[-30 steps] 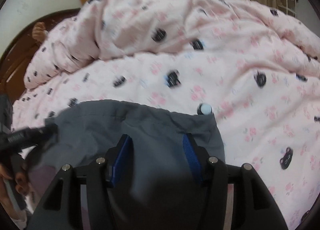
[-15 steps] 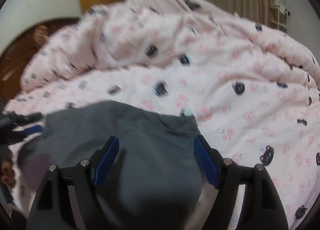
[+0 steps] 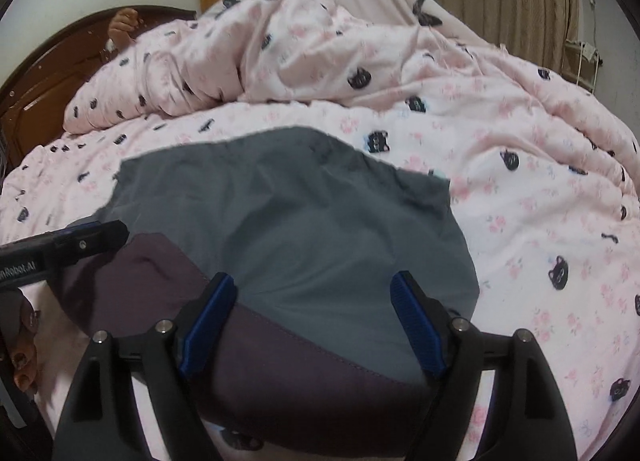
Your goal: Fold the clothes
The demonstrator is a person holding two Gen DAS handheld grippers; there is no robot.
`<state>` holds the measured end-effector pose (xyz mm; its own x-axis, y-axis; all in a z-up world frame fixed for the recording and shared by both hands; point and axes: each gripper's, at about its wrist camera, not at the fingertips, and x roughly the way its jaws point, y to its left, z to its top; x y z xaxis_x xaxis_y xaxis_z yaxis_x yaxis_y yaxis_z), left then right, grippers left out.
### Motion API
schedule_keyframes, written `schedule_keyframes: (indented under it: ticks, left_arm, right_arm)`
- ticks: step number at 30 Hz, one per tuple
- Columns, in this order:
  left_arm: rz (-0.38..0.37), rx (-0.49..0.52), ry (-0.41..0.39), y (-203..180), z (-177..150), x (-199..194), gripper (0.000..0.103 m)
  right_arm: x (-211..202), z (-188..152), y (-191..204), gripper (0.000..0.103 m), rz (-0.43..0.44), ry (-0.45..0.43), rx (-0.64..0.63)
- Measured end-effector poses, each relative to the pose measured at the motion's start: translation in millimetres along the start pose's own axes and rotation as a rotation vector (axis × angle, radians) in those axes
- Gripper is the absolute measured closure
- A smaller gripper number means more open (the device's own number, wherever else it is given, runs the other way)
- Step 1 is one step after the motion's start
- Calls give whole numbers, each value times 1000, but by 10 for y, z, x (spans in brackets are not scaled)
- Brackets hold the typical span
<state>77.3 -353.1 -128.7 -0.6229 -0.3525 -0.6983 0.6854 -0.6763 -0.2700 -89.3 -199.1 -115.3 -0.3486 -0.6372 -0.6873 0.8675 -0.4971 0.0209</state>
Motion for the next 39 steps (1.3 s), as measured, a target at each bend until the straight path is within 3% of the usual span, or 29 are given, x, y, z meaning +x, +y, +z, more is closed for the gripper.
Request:
schedule_keyframes:
  ticks: [10,17,21,23,25,28,35,39]
  left_arm:
    - [26,-1,-29,-42,-40,10,38]
    - [-89,27,-250,-246,50,-349,38]
    - [-76,56,-207,-358,71,-173,38]
    - [-22,67,-146,-389,25,-9,38]
    - [23,69,-101,-402,-31,123,37]
    - [46,76,-100,-416,-60,150,37]
    - [48,74,-79,-391,-98,204,37]
    - [48,76,-71,-394,-109,221,37]
  right_arm:
    - [57,-68,-65,15,13,4,18]
    - [-345,-115,-235,15,83,-81,136]
    - [-594,-279,-431,15,129,-97,291]
    - [-670,-425,-567,15,177,-86,401]
    - [-685,-615,-718,15,259,-55,536]
    - [-599,-827,-830,15,350,-8,668]
    - [-501,-749,-714,13,416,-31,692]
    - [-331,-660,-655,13,400,-40,737]
